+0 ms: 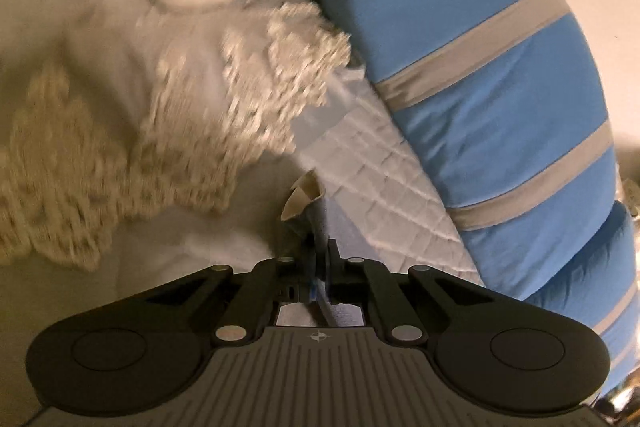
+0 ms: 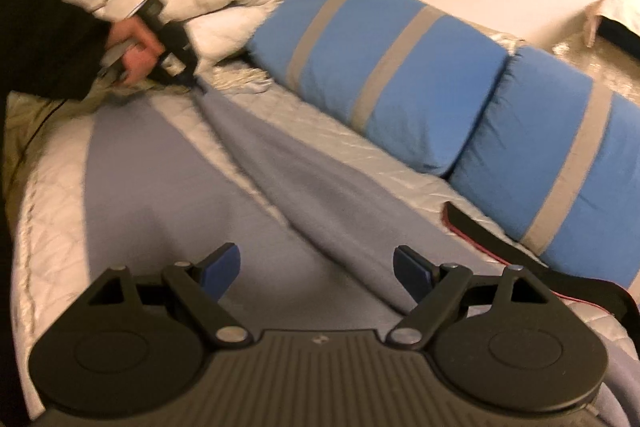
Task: Fold clothes
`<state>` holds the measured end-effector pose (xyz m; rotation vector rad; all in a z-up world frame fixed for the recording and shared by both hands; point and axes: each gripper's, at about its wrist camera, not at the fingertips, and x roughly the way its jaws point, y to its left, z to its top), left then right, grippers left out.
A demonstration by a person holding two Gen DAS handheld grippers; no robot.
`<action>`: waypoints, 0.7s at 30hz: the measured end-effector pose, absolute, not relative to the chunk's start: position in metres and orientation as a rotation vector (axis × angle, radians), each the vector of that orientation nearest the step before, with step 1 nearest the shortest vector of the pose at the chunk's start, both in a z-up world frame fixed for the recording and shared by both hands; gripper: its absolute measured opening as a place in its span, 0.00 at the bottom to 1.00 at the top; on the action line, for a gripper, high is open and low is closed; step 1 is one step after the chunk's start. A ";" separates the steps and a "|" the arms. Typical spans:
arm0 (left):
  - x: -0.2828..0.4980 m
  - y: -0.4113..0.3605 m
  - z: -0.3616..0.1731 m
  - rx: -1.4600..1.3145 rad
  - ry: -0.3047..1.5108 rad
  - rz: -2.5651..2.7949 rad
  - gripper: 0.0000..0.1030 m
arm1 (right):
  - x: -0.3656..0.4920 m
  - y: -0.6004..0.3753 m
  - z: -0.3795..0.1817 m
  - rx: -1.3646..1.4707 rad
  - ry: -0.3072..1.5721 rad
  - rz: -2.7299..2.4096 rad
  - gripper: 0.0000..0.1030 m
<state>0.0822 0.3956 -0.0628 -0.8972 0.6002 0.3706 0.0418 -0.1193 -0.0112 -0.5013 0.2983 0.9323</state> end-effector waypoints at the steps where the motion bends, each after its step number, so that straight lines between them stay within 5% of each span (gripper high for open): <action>1: 0.083 0.395 -0.056 -0.874 0.593 0.373 0.03 | 0.039 -0.118 -0.013 -0.509 0.299 0.939 0.88; 13: 0.099 0.387 -0.050 -0.746 0.738 0.434 0.08 | 0.036 -0.120 -0.013 -0.490 0.314 0.929 0.90; 16: 0.096 0.388 -0.034 -0.648 0.723 0.439 0.18 | 0.041 -0.121 -0.011 -0.476 0.321 0.907 0.91; 18: 0.097 0.385 -0.018 -0.573 0.696 0.432 0.42 | 0.043 -0.122 -0.010 -0.467 0.324 0.901 0.92; 21: 0.115 0.374 -0.001 -0.445 0.730 0.416 0.48 | 0.046 -0.122 -0.010 -0.456 0.328 0.904 0.92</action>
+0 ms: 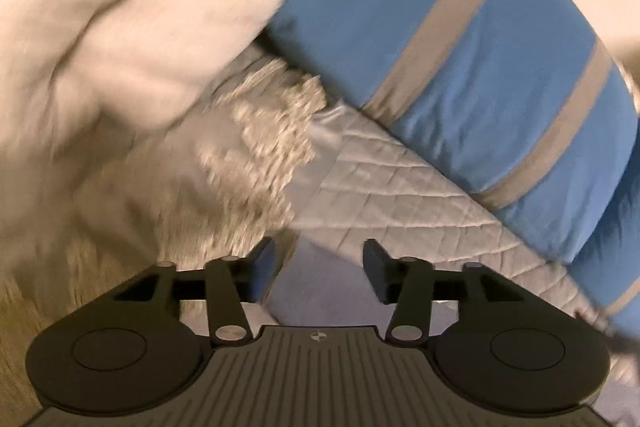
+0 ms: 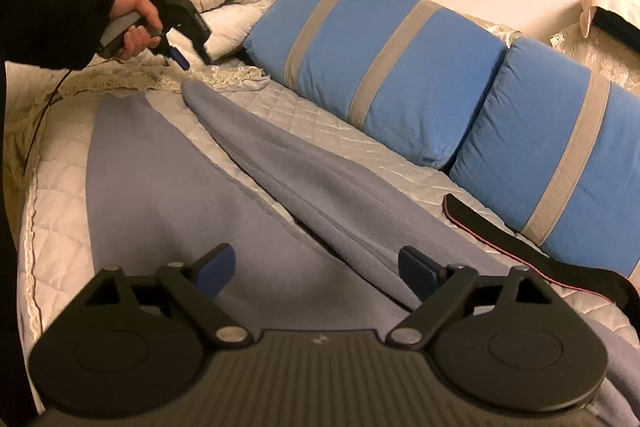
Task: Fold clothes
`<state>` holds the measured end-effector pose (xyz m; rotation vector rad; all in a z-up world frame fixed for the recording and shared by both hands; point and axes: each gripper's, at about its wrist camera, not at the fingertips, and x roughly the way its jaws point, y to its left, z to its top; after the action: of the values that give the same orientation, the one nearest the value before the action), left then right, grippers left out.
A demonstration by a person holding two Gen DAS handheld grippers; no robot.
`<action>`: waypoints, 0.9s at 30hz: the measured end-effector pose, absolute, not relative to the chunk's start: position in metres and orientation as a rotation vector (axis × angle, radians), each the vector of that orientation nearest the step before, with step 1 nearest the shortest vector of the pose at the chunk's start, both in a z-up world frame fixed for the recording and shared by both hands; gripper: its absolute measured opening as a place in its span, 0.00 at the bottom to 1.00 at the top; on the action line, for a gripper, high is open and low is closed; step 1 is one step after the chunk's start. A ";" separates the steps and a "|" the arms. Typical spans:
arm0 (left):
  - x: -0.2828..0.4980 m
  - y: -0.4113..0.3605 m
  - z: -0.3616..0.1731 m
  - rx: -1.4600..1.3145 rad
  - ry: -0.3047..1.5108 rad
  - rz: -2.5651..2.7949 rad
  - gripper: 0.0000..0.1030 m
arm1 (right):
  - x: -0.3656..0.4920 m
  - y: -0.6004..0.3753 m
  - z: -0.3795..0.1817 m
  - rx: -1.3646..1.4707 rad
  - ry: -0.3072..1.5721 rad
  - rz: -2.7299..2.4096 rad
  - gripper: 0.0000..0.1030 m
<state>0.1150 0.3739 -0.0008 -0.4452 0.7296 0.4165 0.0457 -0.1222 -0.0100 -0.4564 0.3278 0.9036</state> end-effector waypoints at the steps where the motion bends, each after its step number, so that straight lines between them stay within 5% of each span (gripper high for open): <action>1: 0.122 0.369 0.002 -0.403 0.751 0.404 0.49 | 0.047 -0.122 -0.010 -0.455 0.329 0.904 0.92; 14: 0.196 0.328 -0.053 -0.172 1.025 0.345 0.48 | 0.062 -0.127 -0.005 -0.434 0.330 0.868 0.93; 16: 0.198 0.325 -0.062 -0.146 1.046 0.354 0.44 | 0.066 -0.130 -0.004 -0.431 0.331 0.843 0.93; 19: 0.196 0.316 -0.064 -0.097 1.022 0.337 0.05 | 0.078 -0.141 0.001 -0.398 0.345 0.791 0.93; 27: 0.182 0.309 -0.039 -0.053 0.912 0.307 0.03 | 0.121 -0.215 0.022 -0.234 0.448 0.535 0.88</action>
<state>0.1818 0.3095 -0.0387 -0.0527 0.9120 0.3074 0.1214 -0.2152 0.0220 -0.2341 0.4479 0.5349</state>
